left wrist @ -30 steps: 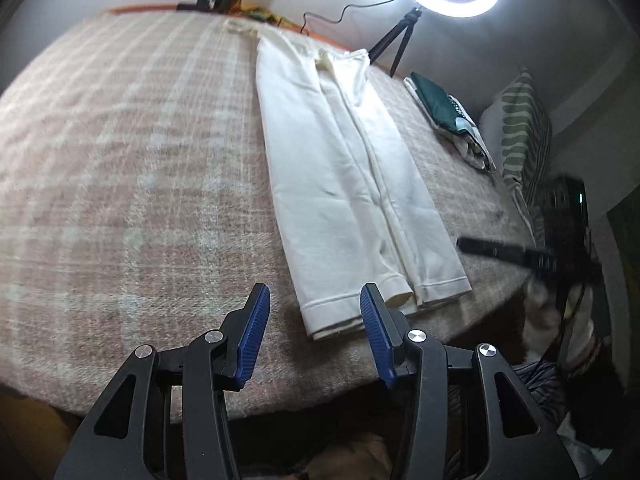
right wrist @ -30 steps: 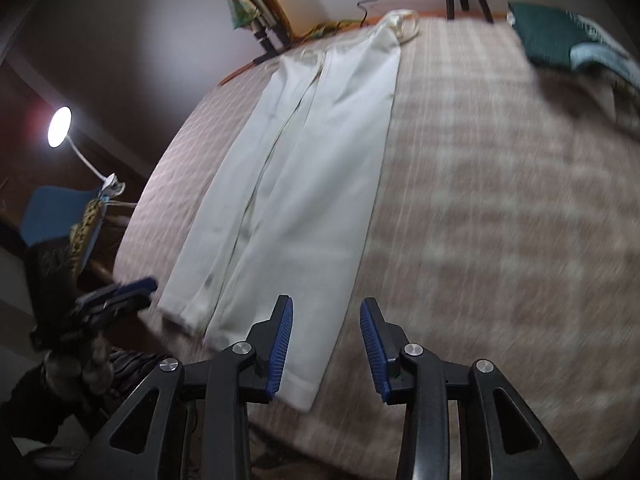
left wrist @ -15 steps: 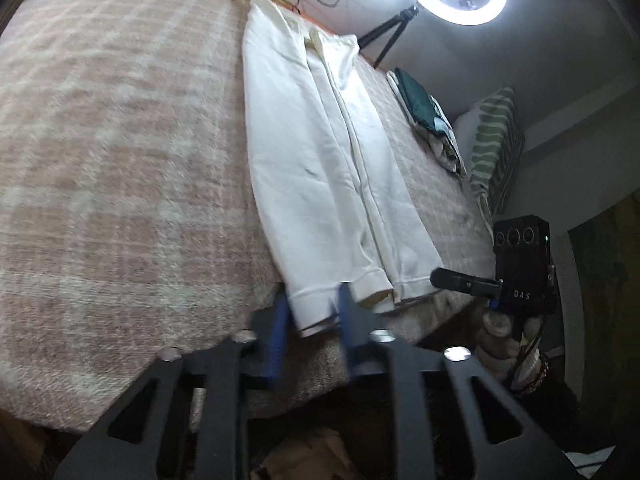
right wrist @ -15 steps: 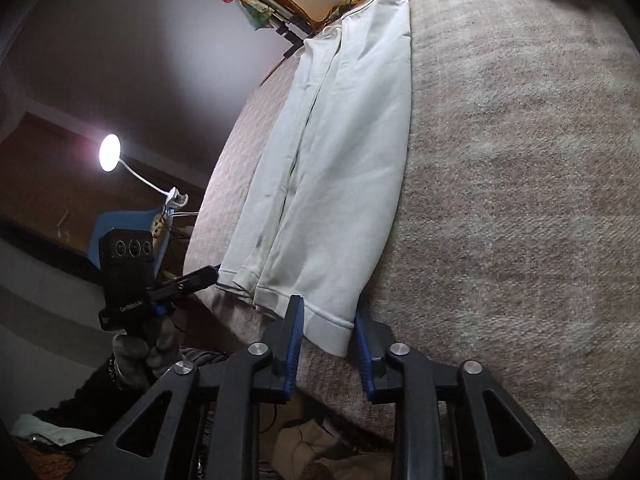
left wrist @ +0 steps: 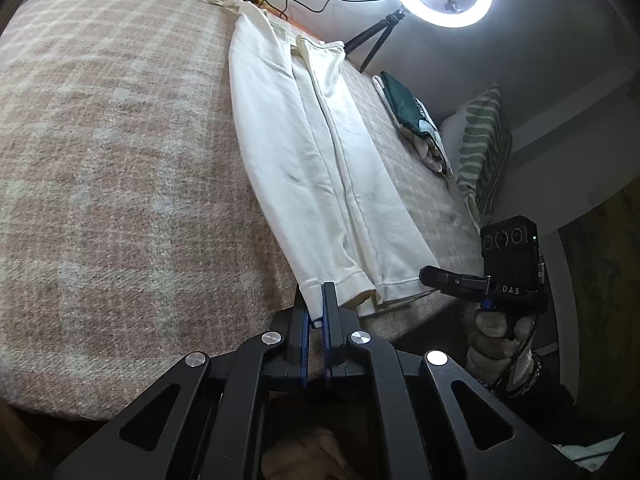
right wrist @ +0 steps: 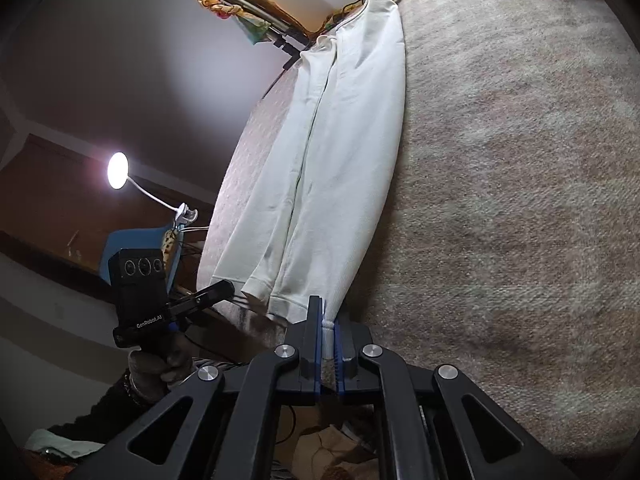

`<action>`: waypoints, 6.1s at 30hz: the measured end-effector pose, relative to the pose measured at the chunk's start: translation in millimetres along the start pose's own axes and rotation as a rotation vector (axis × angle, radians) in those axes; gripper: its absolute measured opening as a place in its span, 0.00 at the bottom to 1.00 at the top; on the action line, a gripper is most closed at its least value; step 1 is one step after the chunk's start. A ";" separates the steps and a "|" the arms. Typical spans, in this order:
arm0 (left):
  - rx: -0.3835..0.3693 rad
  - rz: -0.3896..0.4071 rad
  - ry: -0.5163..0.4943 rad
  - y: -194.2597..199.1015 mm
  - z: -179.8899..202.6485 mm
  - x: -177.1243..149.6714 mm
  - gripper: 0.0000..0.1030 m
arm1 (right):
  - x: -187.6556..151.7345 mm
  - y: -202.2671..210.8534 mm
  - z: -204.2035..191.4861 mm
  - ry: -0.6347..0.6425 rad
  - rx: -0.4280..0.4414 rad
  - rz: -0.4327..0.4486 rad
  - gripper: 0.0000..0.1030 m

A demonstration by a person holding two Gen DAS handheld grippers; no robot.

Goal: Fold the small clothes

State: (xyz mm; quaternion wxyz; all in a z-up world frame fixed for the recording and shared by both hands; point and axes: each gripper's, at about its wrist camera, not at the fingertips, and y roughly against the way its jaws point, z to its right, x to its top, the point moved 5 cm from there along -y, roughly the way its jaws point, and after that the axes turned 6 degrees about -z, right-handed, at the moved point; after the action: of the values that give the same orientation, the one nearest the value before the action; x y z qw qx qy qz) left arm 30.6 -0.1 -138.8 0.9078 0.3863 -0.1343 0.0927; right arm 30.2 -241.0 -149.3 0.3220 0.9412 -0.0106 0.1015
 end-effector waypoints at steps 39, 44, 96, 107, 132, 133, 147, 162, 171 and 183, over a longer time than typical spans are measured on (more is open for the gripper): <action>0.087 0.113 0.077 -8.0 -23.7 152.8 0.13 | 170.6 0.3 20.4 -0.167 -0.087 0.155 0.34; 0.139 0.165 -0.003 9.3 -10.4 142.9 0.14 | 157.9 3.7 -4.3 0.008 -0.199 0.161 0.32; 0.296 0.144 -0.146 -6.7 5.4 139.3 0.34 | 134.1 8.0 -56.5 0.346 -0.581 0.199 0.35; 0.293 0.099 -0.118 -20.8 -24.5 225.0 0.42 | 233.3 5.3 -25.3 0.282 -0.419 0.133 0.25; 0.414 0.130 -0.104 -80.1 -78.2 319.8 0.64 | 356.7 -28.0 36.5 0.252 -0.436 0.141 0.35; 0.407 0.137 -0.097 -80.5 -78.6 322.0 0.64 | 358.8 -29.8 38.0 0.254 -0.434 0.131 0.35; 0.141 0.125 0.013 -99.4 -78.5 345.8 0.07 | 388.0 -55.4 48.6 0.166 -0.292 0.088 0.15; 0.098 0.215 -0.068 -44.1 -35.8 329.1 0.04 | 368.2 -6.3 -3.5 0.231 -0.233 0.179 0.05; 0.118 0.241 -0.127 -11.7 -3.4 296.4 0.04 | 324.9 16.9 -40.3 0.273 -0.262 0.201 0.05; 0.141 0.235 -0.134 7.3 12.1 206.8 0.04 | 222.0 22.8 -57.7 0.267 -0.292 0.226 0.05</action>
State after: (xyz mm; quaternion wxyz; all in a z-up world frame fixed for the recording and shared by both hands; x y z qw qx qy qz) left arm 222.3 9.5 -60.6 0.8502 0.4362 -0.2322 0.1816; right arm 234.9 -213.9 -47.0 0.4398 0.8557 -0.0876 0.2581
